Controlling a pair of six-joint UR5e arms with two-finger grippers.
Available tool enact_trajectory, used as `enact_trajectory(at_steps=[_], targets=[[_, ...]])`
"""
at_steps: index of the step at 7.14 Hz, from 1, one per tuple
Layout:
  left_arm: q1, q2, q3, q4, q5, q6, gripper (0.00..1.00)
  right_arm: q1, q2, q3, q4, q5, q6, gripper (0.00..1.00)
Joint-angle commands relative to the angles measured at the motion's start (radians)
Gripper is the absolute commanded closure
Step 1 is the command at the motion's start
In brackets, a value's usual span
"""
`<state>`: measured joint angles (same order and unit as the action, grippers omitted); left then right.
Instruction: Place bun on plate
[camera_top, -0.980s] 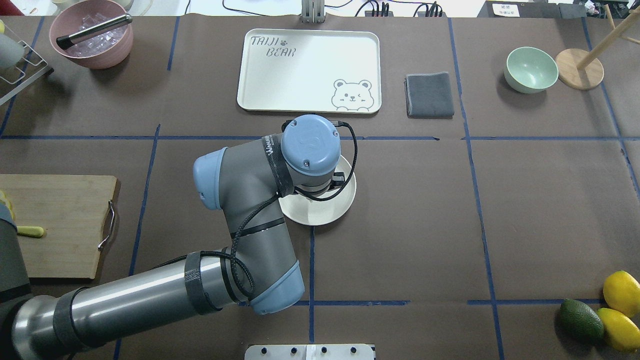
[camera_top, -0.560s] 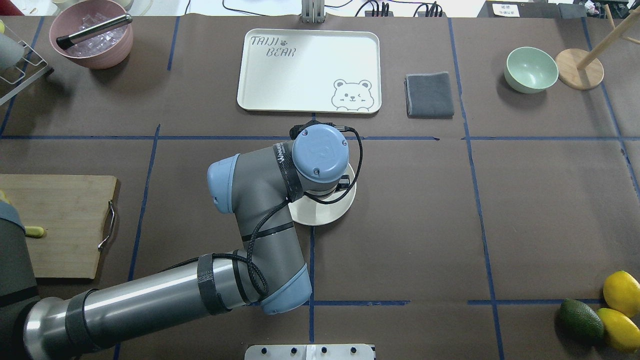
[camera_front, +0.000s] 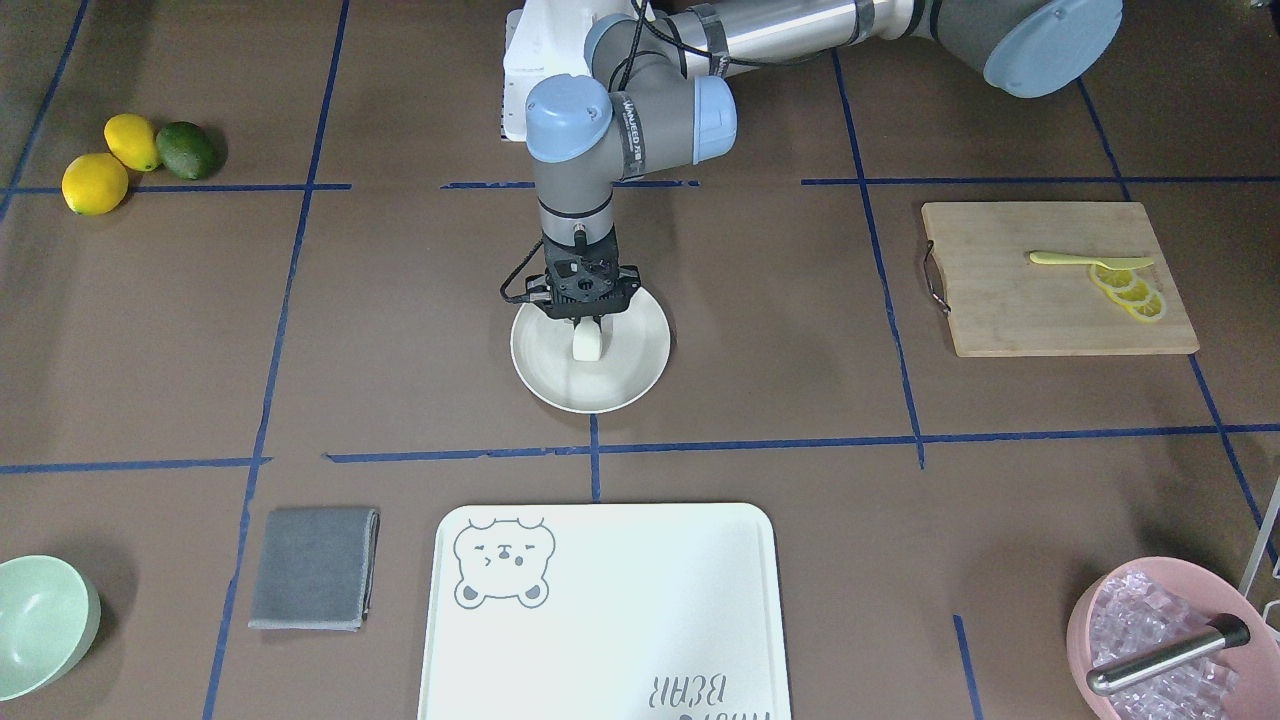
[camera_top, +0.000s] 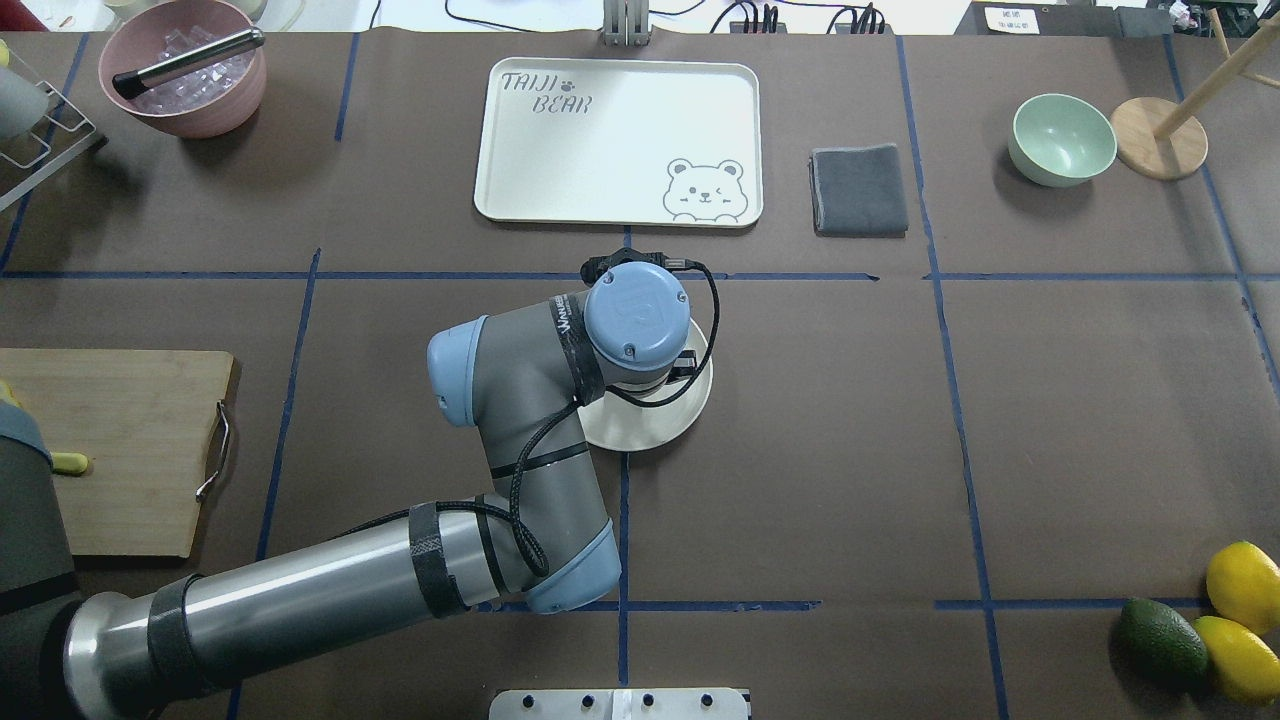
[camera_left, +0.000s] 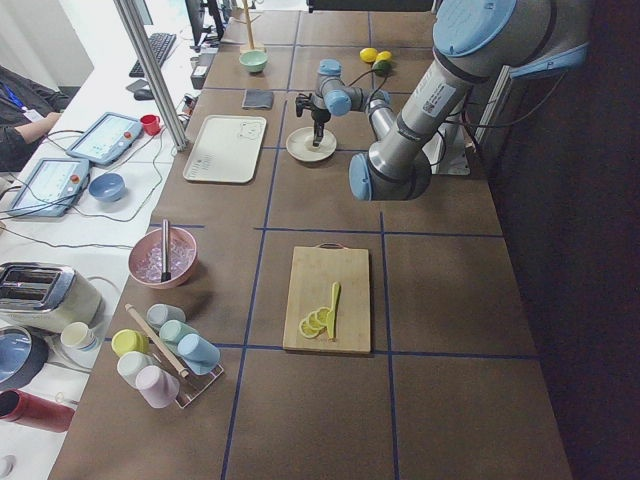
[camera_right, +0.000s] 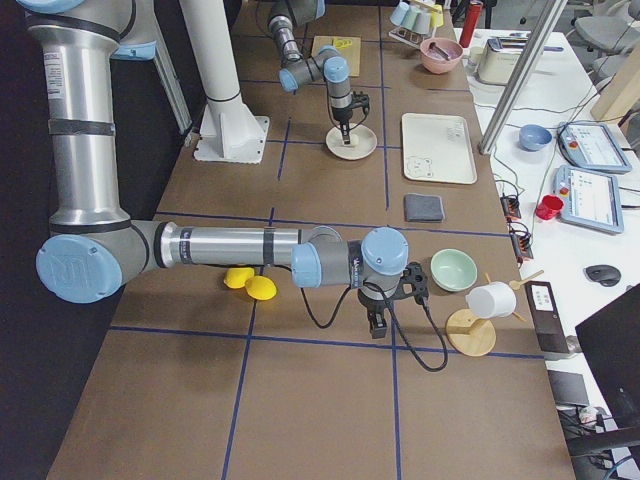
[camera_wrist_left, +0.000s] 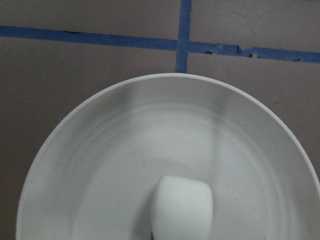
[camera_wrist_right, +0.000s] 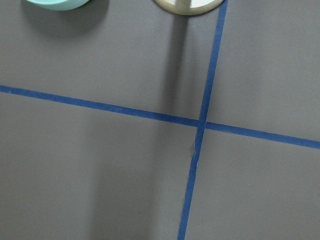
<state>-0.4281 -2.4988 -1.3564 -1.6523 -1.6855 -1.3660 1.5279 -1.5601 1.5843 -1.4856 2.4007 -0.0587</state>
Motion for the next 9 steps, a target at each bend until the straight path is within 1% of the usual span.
enact_trajectory(at_steps=[1, 3, 4, 5, 6, 7, 8, 9], targets=[[-0.001, 0.001, -0.003, 0.0, 0.0, 0.002, 0.38, 0.0, 0.0, -0.001, -0.001, -0.002, 0.0, 0.0], [-0.006, 0.003, -0.003, 0.003, 0.0, 0.022, 0.13, 0.0, 0.002, -0.001, 0.001, -0.002, 0.0, 0.0], [-0.02, 0.003, -0.024, 0.012, -0.005, 0.068, 0.03, 0.0, 0.002, -0.003, 0.001, -0.002, 0.0, 0.0], [-0.053, 0.012, -0.059, 0.031, -0.017, 0.093, 0.01, 0.0, 0.002, -0.001, 0.001, 0.0, -0.001, 0.0], [-0.104, 0.041, -0.135, 0.108, -0.072, 0.158, 0.01, 0.0, 0.002, 0.002, 0.001, 0.002, -0.001, 0.0], [-0.168, 0.11, -0.252, 0.191, -0.142, 0.256, 0.01, 0.0, 0.002, 0.0, 0.001, 0.002, -0.001, 0.0], [-0.235, 0.226, -0.365, 0.221, -0.205, 0.371, 0.01, 0.0, 0.017, 0.002, 0.001, 0.0, -0.003, 0.0], [-0.312, 0.323, -0.432, 0.22, -0.28, 0.49, 0.01, 0.0, 0.029, -0.001, 0.001, 0.0, -0.001, 0.0]])
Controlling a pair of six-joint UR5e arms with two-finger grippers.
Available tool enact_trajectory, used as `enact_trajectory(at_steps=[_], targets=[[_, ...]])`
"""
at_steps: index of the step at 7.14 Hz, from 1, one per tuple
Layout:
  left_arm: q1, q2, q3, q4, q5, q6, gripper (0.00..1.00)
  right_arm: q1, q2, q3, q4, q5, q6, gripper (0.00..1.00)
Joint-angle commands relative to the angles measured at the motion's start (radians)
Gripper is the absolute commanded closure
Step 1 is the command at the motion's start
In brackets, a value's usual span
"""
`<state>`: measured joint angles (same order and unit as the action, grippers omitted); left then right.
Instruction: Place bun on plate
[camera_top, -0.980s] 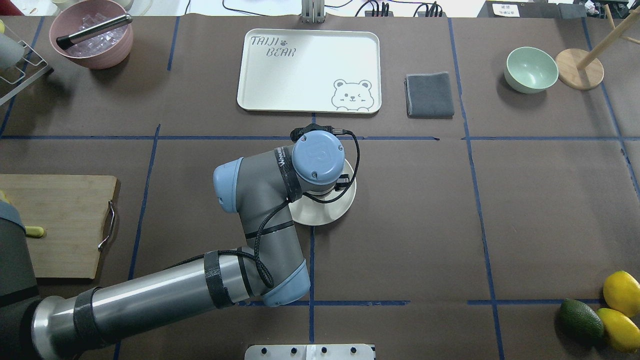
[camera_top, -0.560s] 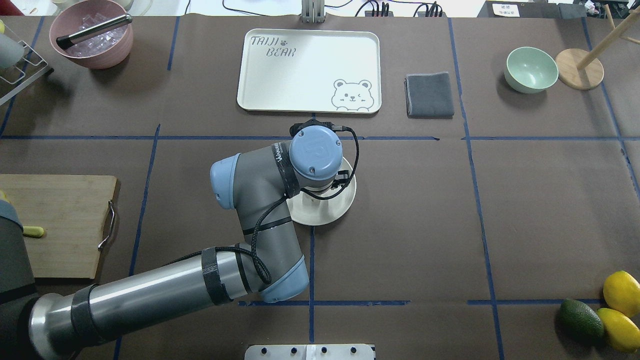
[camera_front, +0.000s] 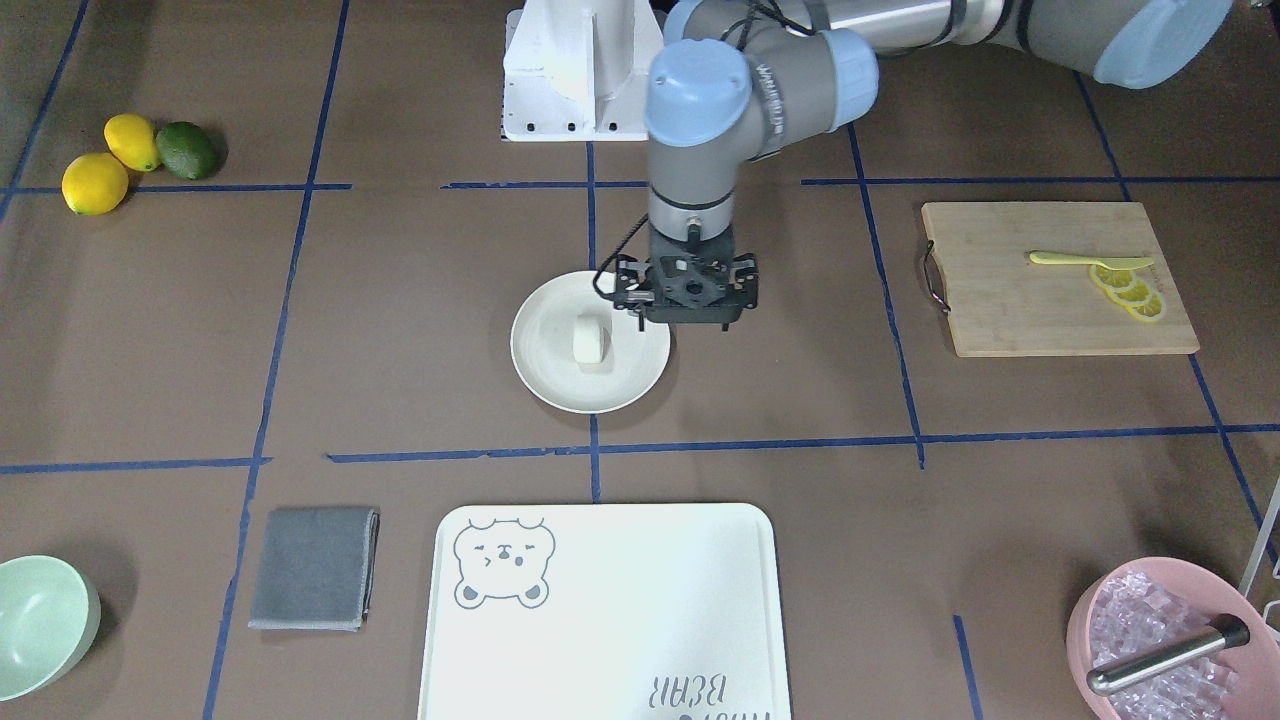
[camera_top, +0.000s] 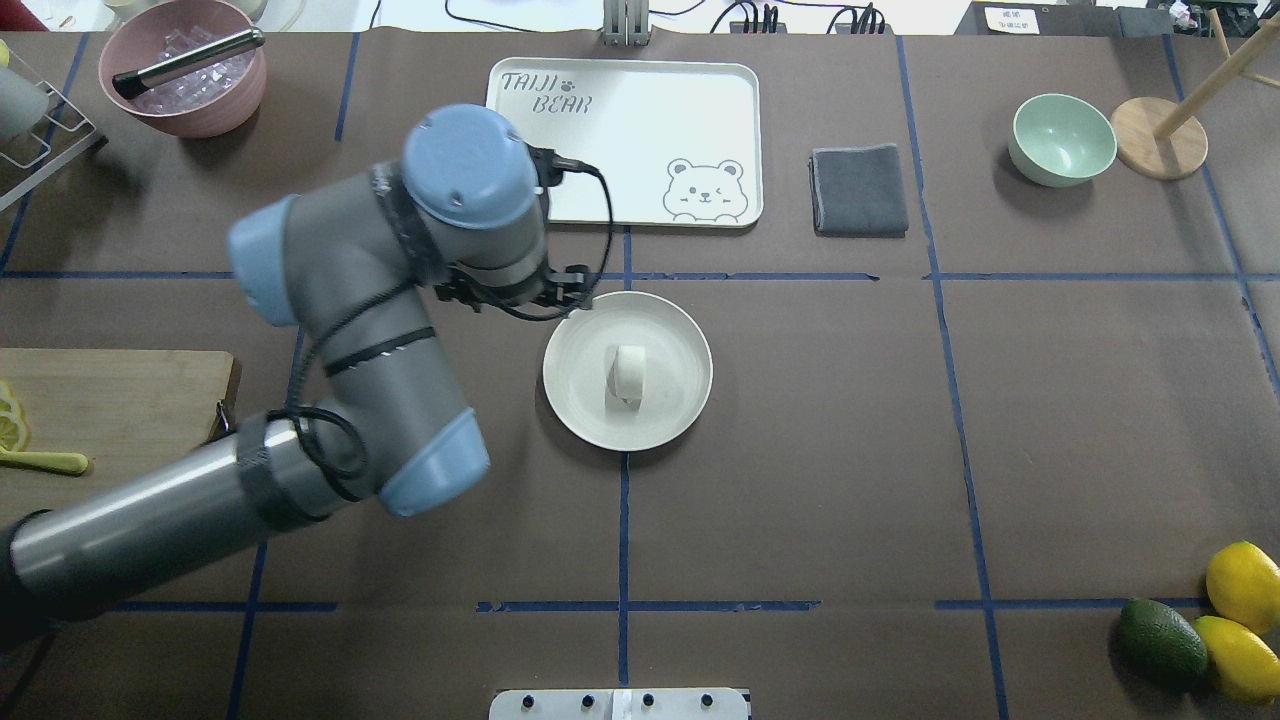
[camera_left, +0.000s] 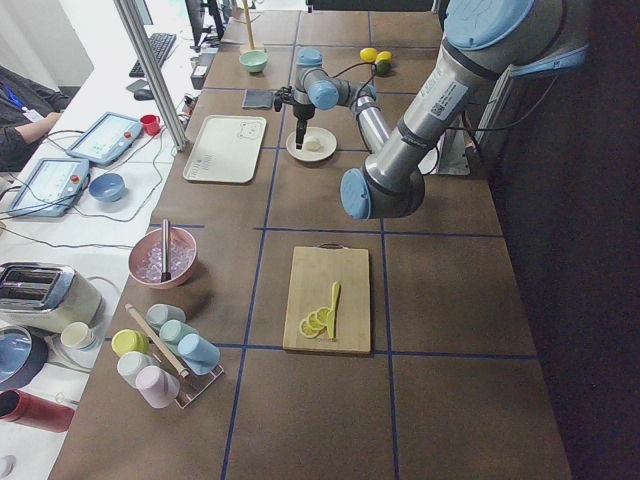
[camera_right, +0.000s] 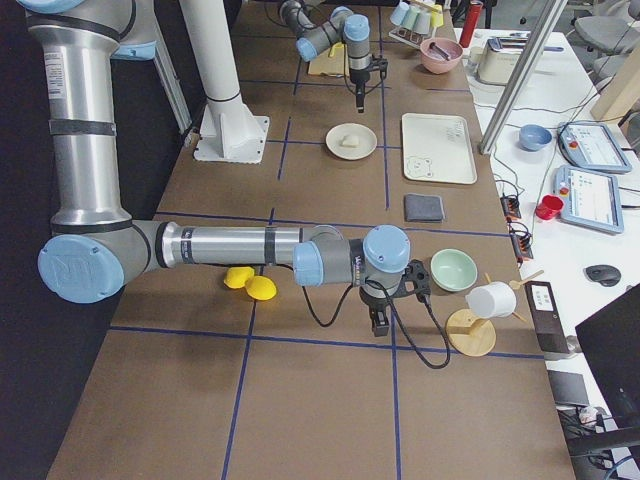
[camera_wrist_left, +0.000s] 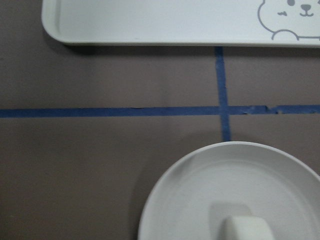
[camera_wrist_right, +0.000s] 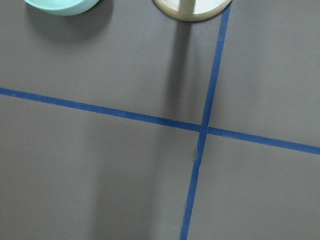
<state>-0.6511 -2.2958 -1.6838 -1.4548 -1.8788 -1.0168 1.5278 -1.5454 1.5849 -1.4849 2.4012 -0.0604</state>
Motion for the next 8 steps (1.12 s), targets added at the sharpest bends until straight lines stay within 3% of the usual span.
enact_trajectory(at_steps=[1, 3, 5, 8], targets=[[-0.19, 0.197, -0.14, 0.025, -0.188, 0.267, 0.01, 0.0, 0.018, -0.002, 0.0, 0.0, 0.002, 0.0], [-0.377, 0.341, -0.16, 0.025, -0.351, 0.512, 0.01, 0.002, -0.004, 0.0, 0.0, 0.004, 0.004, 0.0], [-0.574, 0.459, -0.139, 0.03, -0.407, 0.791, 0.0, 0.006, -0.045, 0.012, 0.0, 0.009, 0.002, 0.0], [-0.838, 0.486, 0.029, 0.183, -0.447, 1.139, 0.0, 0.044, -0.055, 0.012, -0.001, 0.012, 0.004, 0.0]])
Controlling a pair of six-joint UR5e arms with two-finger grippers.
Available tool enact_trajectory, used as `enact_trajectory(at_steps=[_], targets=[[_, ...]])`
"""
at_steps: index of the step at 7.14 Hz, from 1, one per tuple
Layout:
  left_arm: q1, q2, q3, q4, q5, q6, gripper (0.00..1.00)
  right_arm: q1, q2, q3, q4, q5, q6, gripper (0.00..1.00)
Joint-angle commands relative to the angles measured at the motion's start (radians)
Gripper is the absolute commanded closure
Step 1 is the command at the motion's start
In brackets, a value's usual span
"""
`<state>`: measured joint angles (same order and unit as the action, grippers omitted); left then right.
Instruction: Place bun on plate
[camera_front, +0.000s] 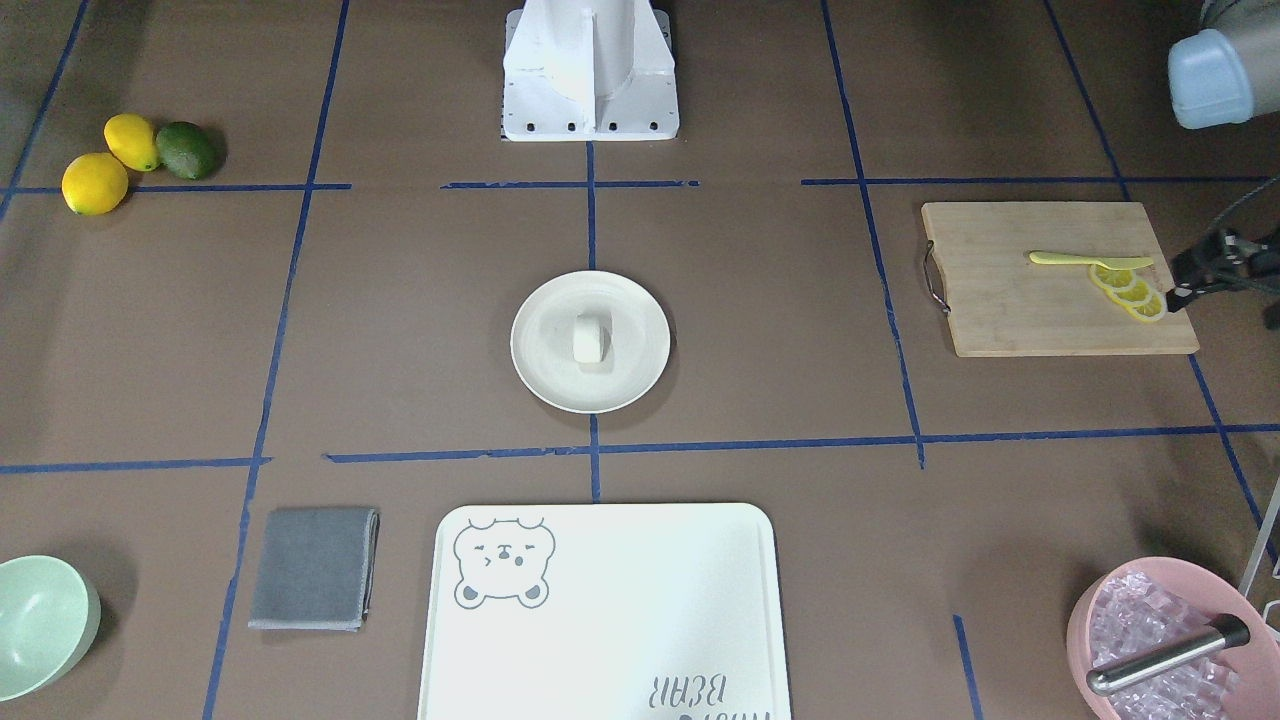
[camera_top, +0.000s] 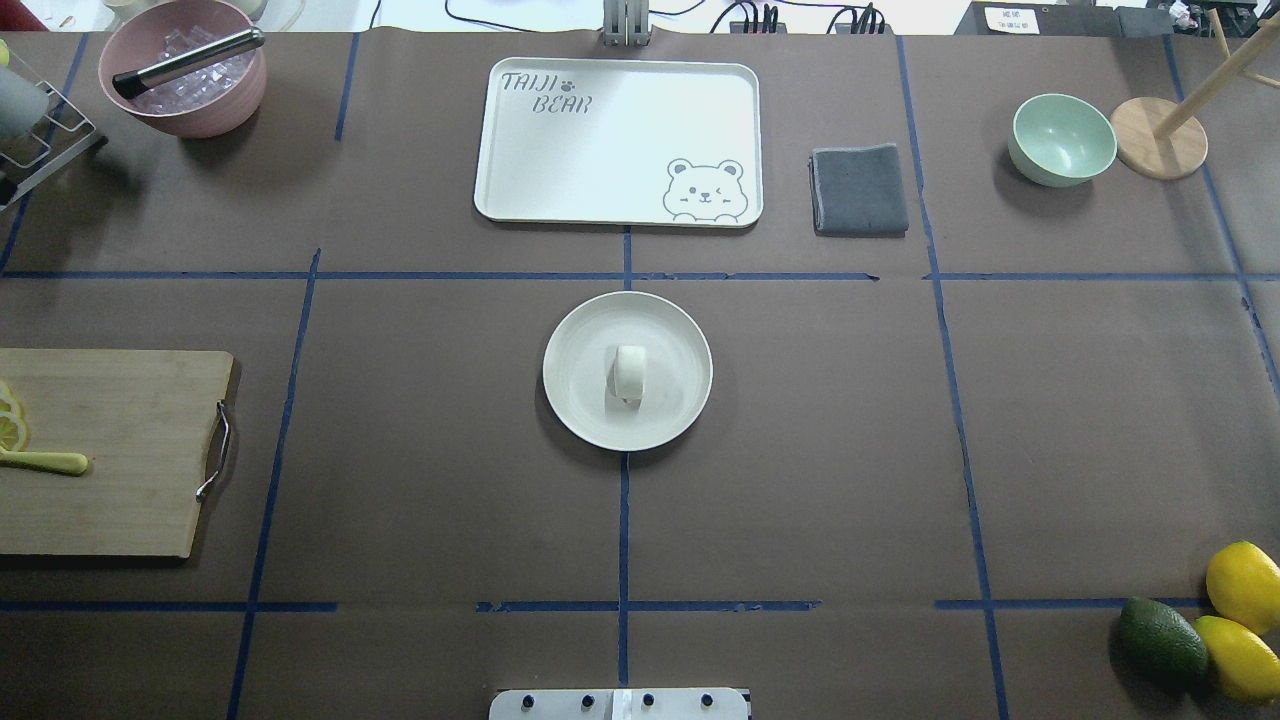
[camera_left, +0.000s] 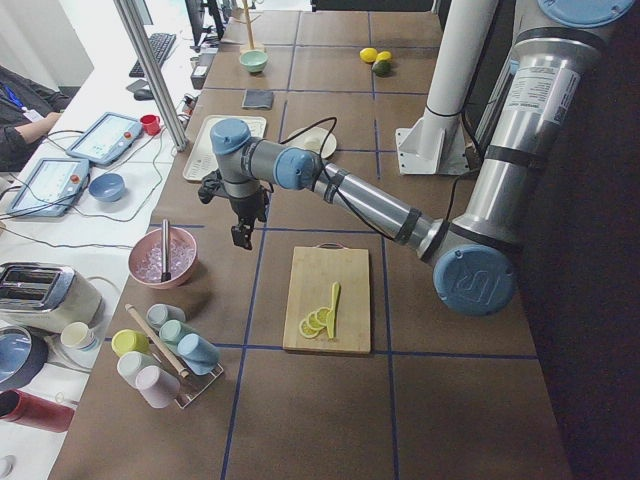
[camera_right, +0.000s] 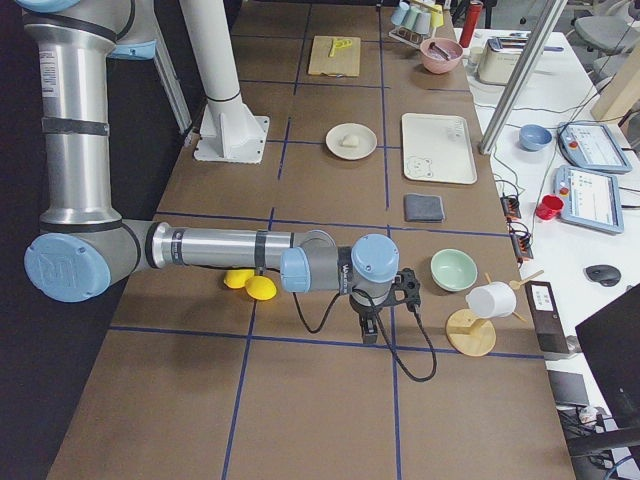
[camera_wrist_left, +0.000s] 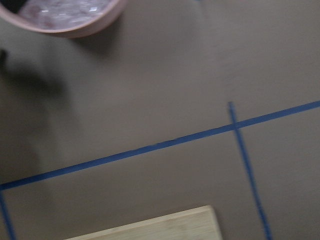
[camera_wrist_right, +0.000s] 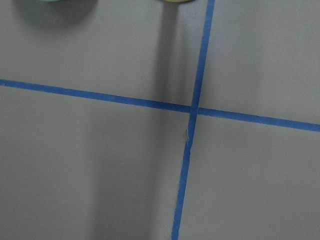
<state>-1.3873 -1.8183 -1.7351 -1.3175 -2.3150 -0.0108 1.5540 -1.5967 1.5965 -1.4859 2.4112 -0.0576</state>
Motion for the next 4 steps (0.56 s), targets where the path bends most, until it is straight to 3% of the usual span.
enact_trajectory(at_steps=[1, 4], targets=[[-0.167, 0.025, 0.156, 0.046, -0.024, 0.194, 0.0, 0.029, -0.003, 0.0, -0.001, 0.006, 0.001, 0.0], [-0.202, 0.167, 0.2, -0.072, -0.119, 0.192, 0.0, 0.031, -0.003, 0.002, -0.001, 0.011, 0.001, 0.0]])
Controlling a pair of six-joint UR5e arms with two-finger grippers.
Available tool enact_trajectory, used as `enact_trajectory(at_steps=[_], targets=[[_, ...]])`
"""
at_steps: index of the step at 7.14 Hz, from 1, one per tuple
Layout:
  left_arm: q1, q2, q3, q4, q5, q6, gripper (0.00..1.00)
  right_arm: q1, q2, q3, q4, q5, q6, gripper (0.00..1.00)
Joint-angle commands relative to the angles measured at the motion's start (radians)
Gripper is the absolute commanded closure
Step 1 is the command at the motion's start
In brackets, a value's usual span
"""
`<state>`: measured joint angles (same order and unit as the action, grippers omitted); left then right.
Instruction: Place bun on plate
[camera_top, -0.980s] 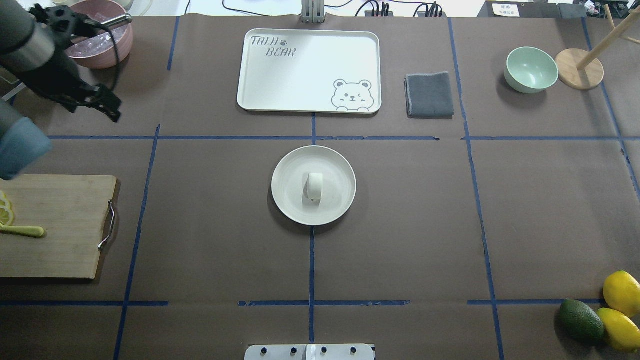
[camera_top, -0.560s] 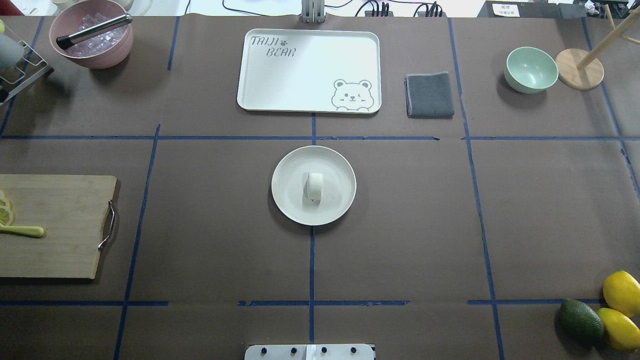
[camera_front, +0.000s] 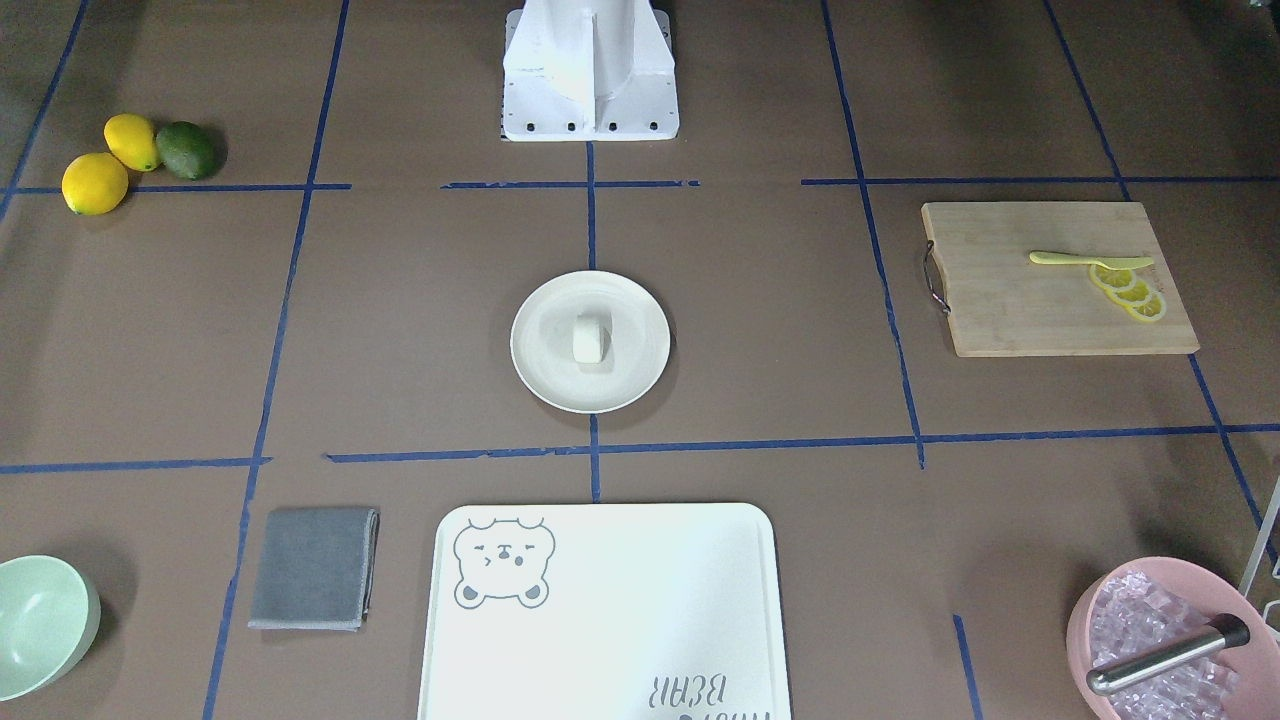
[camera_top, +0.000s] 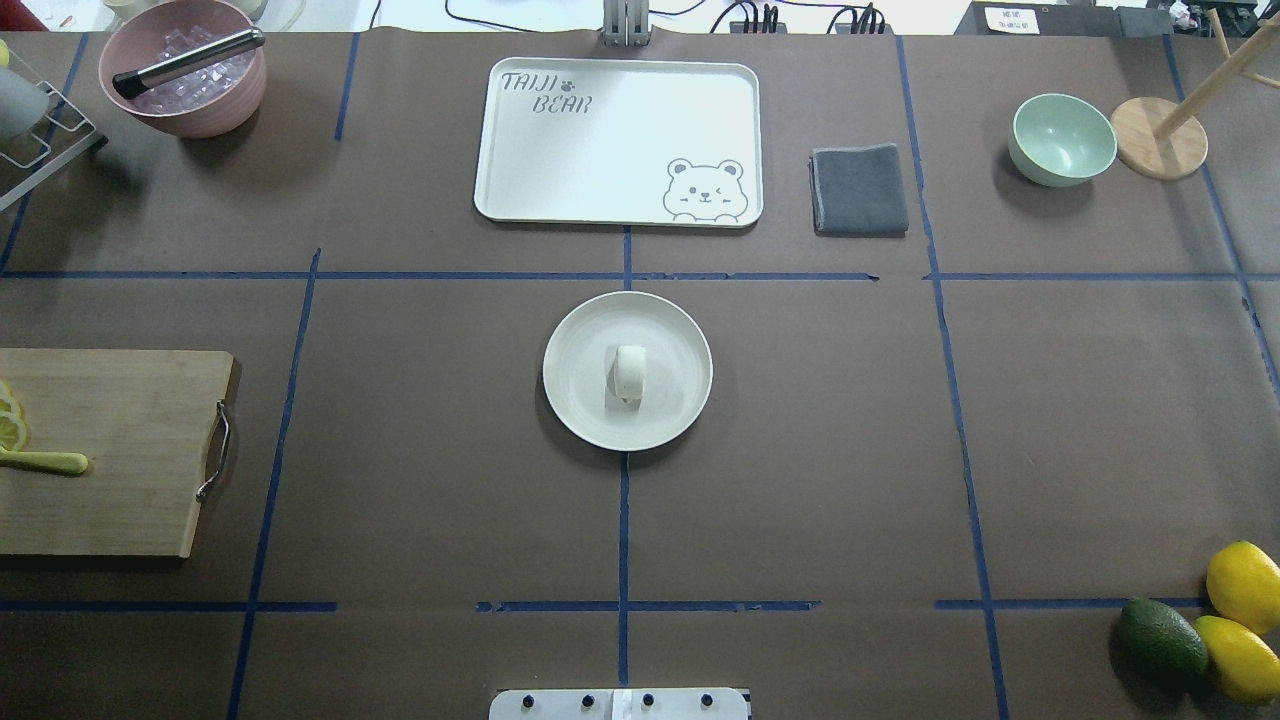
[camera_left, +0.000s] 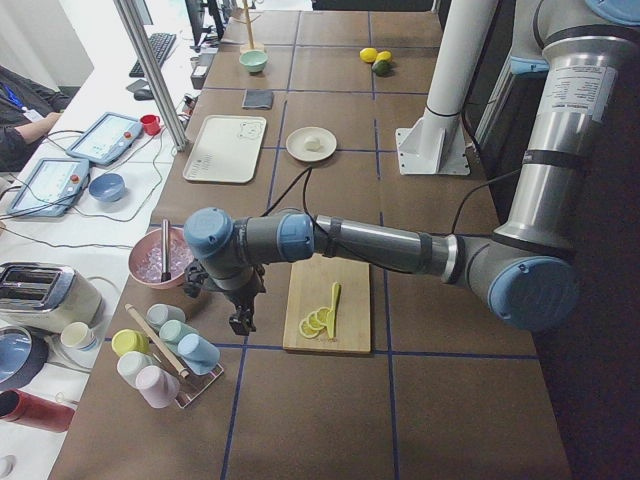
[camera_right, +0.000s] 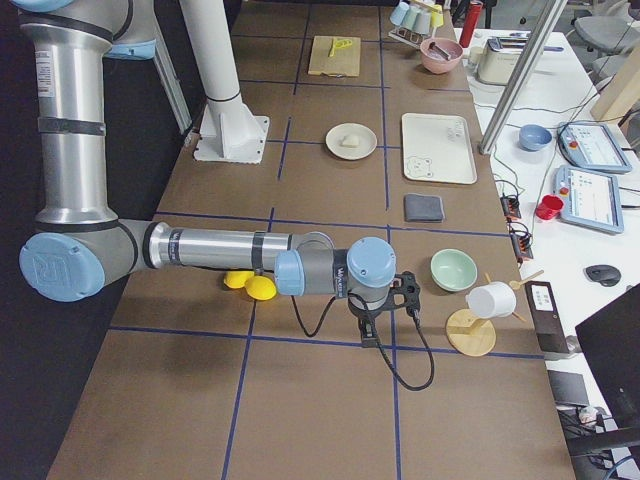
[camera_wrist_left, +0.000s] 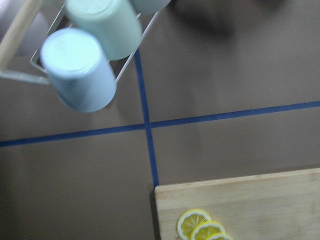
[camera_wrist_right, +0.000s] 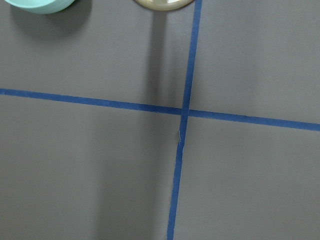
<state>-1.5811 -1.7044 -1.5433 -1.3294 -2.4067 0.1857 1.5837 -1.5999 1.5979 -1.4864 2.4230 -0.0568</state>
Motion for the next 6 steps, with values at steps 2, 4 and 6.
enact_trajectory(at_steps=[2, 4, 6], targets=[[-0.008, 0.092, 0.003, -0.066, -0.029, -0.002, 0.0, 0.001, 0.0, -0.001, 0.0, -0.01, 0.0, 0.0], [-0.008, 0.094, -0.001, -0.073, -0.028, -0.002, 0.0, 0.001, 0.0, -0.001, 0.0, -0.013, 0.0, 0.0], [-0.01, 0.108, 0.005, -0.149, -0.025, -0.005, 0.0, 0.001, 0.0, -0.001, 0.0, -0.013, -0.001, 0.0]])
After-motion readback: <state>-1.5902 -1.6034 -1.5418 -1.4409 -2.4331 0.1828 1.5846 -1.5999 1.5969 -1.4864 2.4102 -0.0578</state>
